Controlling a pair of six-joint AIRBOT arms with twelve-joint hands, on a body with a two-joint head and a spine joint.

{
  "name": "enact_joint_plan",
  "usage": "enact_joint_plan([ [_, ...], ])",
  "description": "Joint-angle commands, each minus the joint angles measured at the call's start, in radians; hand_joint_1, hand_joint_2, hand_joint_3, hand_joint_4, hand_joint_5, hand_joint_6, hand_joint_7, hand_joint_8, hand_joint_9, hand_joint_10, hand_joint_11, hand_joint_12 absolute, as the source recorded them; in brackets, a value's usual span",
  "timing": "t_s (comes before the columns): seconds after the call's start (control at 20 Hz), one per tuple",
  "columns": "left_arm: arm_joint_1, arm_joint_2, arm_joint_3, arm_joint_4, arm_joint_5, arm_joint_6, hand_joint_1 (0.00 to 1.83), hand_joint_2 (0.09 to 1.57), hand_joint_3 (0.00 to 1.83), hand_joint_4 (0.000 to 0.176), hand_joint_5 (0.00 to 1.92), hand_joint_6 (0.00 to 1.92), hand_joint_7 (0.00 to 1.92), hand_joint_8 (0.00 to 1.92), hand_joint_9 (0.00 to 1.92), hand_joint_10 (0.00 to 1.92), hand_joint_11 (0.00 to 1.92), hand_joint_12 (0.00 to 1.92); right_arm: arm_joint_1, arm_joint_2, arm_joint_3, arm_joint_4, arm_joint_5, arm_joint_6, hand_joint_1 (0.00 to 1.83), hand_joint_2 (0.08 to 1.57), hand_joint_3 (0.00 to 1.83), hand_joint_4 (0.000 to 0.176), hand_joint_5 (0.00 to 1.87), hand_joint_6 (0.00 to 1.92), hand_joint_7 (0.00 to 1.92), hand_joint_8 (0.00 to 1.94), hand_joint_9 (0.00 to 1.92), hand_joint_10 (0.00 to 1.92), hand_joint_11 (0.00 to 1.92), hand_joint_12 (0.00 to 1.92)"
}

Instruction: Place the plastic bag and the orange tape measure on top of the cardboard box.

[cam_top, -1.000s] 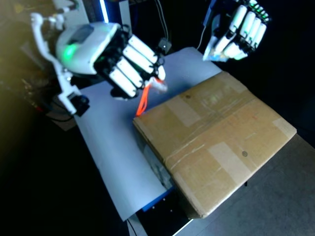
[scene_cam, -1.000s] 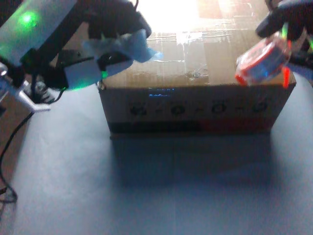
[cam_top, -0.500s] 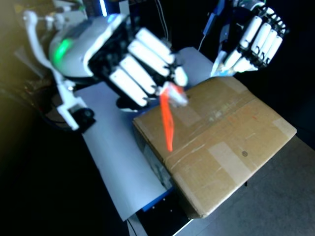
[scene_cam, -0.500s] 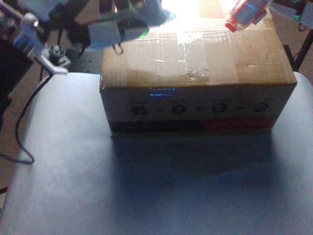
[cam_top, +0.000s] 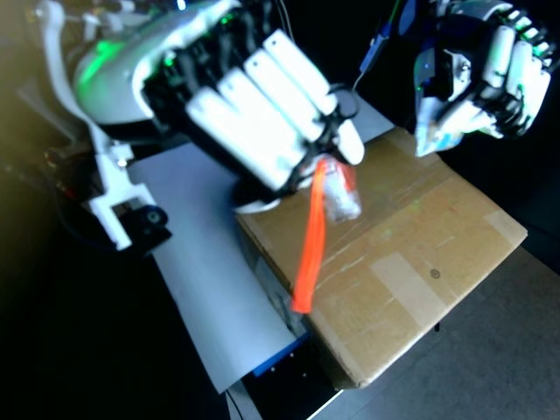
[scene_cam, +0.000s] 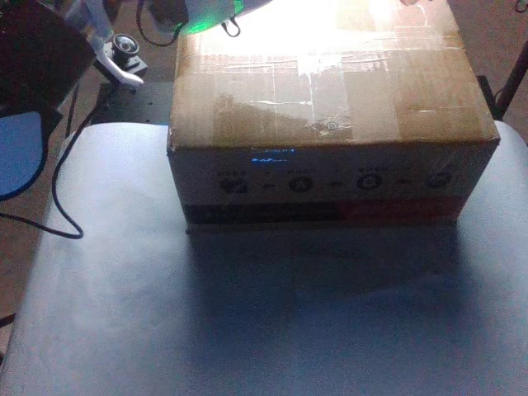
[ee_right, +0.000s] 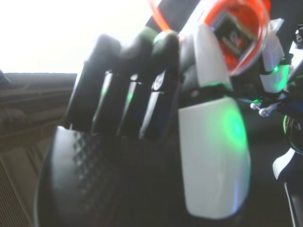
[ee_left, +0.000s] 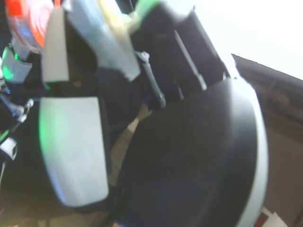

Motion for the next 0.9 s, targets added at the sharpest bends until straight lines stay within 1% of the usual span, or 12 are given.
enact_joint_plan([
  [0.0,-0.018,-0.006,0.006,0.024,0.11,-0.004,1.15,1.18,0.0,0.0,0.85,1.18,1.08,1.74,1.25,1.92,1.33,1.92,0.021,-0.002,0.007,-0.034,-0.126,-0.004,1.24,1.19,0.01,0.0,0.86,0.94,0.83,1.57,0.97,1.9,0.99,1.92],
  [0.05,-0.019,-0.015,0.013,0.024,0.106,-0.004,1.22,1.19,0.0,0.0,0.82,1.22,0.89,1.41,1.18,1.83,1.21,1.92,0.022,-0.011,0.024,-0.034,-0.122,-0.004,1.26,1.16,0.0,0.0,0.91,0.9,0.92,1.39,0.93,1.65,0.9,1.86],
  [0.1,-0.019,-0.021,0.015,0.024,0.104,-0.004,1.22,1.22,0.01,0.0,0.75,1.11,0.83,1.55,1.1,1.8,1.09,1.92,0.024,-0.021,0.039,-0.034,-0.107,-0.004,1.27,1.14,0.0,0.0,0.94,0.88,0.98,1.28,0.96,1.56,0.9,1.8],
  [0.15,-0.019,-0.024,0.015,0.024,0.104,-0.004,1.24,1.2,0.0,0.0,0.78,1.09,0.89,1.43,0.92,1.59,0.87,1.92,0.026,-0.028,0.05,-0.034,-0.099,-0.004,1.37,1.16,0.0,0.0,0.81,1.03,0.88,1.24,0.86,1.46,0.89,1.74],
  [0.2,-0.018,-0.026,0.015,0.024,0.103,-0.004,1.36,1.18,0.0,0.0,0.8,1.01,0.86,1.28,0.86,1.54,0.82,1.89,0.027,-0.036,0.059,-0.034,-0.093,-0.004,1.37,1.17,0.0,0.0,0.79,1.01,0.86,1.29,0.83,1.49,0.93,1.73],
  [0.25,-0.018,-0.027,0.015,0.024,0.103,-0.004,1.36,1.19,0.0,0.0,0.74,1.09,0.83,1.3,0.85,1.54,0.81,1.85,0.027,-0.049,0.072,-0.034,-0.083,-0.004,1.26,1.16,0.0,0.0,0.88,0.91,0.93,1.39,1.04,1.61,1.02,1.79],
  [0.3,-0.015,-0.027,0.015,0.024,0.103,-0.004,1.35,1.22,0.01,0.0,0.68,1.15,0.78,1.37,0.77,1.61,0.8,1.85,0.027,-0.064,0.087,-0.034,-0.07,-0.004,1.26,1.15,0.0,0.0,0.88,0.92,0.96,1.34,1.08,1.58,1.04,1.76],
  [0.4,-0.009,-0.028,0.015,0.024,0.103,-0.004,1.35,1.2,0.0,0.0,0.7,1.2,0.83,1.28,0.79,1.52,0.73,1.74,0.026,-0.101,0.119,-0.034,-0.055,-0.004,1.28,1.11,0.0,0.0,0.95,0.86,1.09,1.11,1.17,1.36,1.1,1.62],
  [0.55,-0.005,-0.03,0.014,0.024,0.103,-0.005,1.36,1.2,0.0,0.0,0.73,1.12,0.8,1.36,0.8,1.51,0.81,1.71,0.026,-0.134,0.147,-0.034,-0.035,-0.004,1.28,1.11,0.0,0.0,1.01,0.74,1.05,1.18,1.16,1.43,1.09,1.67],
  [0.6,-0.004,-0.03,0.013,0.024,0.103,-0.006,1.35,1.21,0.0,0.0,0.72,1.15,0.79,1.37,0.79,1.52,0.81,1.71,0.021,-0.135,0.147,-0.034,-0.035,-0.004,1.36,1.13,0.0,0.0,0.87,0.91,0.97,1.16,0.97,1.38,1.02,1.6],
  [0.7,0.001,-0.03,0.014,0.024,0.103,-0.008,1.35,1.2,0.0,0.0,0.73,1.16,0.79,1.37,0.8,1.5,0.82,1.71,0.008,-0.144,0.149,-0.034,-0.035,-0.004,1.39,1.11,0.0,0.0,0.86,1.07,1.01,0.99,0.98,1.21,0.93,1.56],
  [0.85,0.012,-0.03,0.014,0.024,0.103,-0.009,1.36,1.19,0.0,0.0,0.74,1.17,0.81,1.31,0.83,1.45,0.83,1.63,-0.02,-0.175,0.166,-0.034,-0.035,-0.004,1.26,1.1,0.0,0.0,0.94,0.99,1.11,0.96,1.05,1.28,0.93,1.61],
])
